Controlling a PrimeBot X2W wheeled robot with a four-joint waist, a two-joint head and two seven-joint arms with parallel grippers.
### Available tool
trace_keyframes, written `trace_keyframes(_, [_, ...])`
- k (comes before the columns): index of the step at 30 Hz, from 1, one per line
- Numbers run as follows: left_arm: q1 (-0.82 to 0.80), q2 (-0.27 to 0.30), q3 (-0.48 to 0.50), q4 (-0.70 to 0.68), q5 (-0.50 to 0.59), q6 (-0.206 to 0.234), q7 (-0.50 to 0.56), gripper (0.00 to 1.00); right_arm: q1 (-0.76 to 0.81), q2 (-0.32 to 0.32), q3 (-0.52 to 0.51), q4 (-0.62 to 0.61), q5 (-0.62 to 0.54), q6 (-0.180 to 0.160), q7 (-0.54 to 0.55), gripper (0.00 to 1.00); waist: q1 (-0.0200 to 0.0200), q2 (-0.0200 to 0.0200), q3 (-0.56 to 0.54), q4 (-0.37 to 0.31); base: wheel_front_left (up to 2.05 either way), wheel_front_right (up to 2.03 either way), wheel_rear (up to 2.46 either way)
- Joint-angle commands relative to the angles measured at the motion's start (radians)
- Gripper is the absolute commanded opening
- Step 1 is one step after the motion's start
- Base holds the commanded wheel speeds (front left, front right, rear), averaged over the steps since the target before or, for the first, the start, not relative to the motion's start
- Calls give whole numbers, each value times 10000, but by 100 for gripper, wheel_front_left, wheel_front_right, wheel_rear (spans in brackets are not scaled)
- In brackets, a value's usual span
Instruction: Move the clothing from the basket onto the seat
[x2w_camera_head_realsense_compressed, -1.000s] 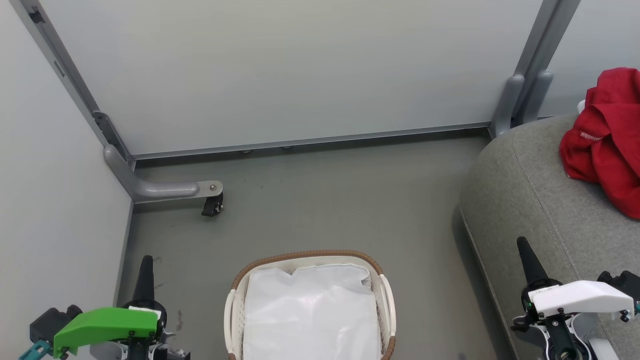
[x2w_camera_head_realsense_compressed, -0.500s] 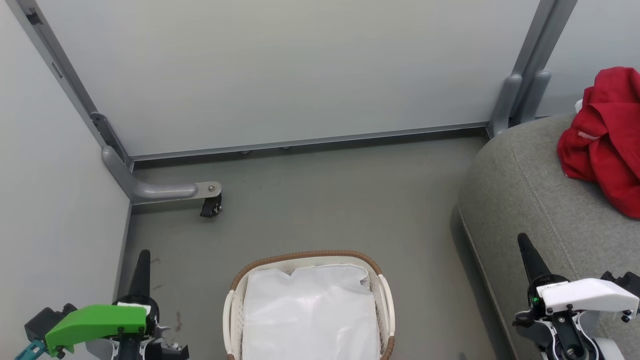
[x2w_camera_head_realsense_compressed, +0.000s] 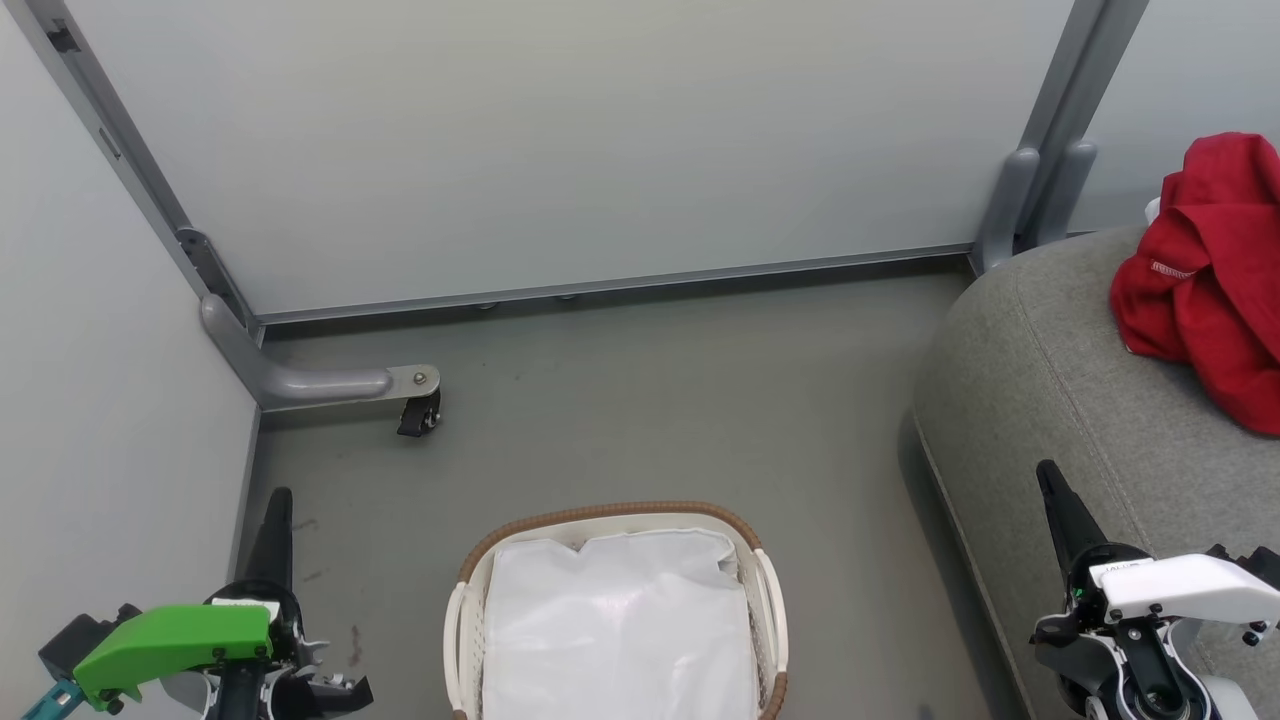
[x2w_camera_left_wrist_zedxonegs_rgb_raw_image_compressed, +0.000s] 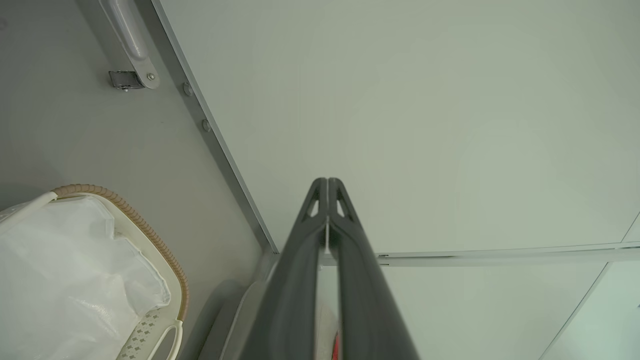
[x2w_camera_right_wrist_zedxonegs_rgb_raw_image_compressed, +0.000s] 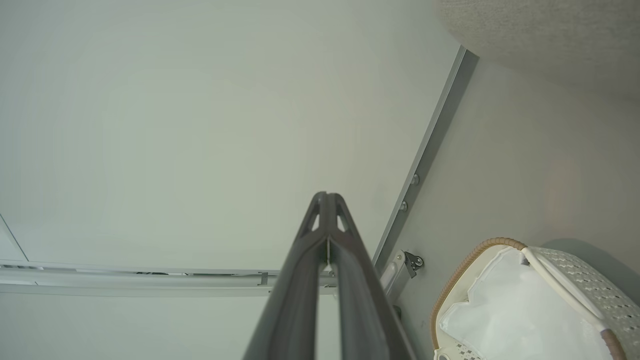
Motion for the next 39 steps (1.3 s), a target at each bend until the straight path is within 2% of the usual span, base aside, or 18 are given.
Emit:
trace_keyframes(1, [-244,52,49,-77,-237,-51,71,0,-150,-61,-41,-96,237,-5,83,0,0,0,-1,-5,0,0,0])
trace_keyframes(23, [-307,59,278,-226,-1520,-105,464,0,-134,-76,-137,-236,1671,-7,482,0,0,0,-19,-81,0,0,0])
trace_keyframes(39, [-293,58,271,-212,-1498,-106,465,0,-132,-75,-135,-231,1654,-7,465,0,0,0,-19,-82,0,0,0])
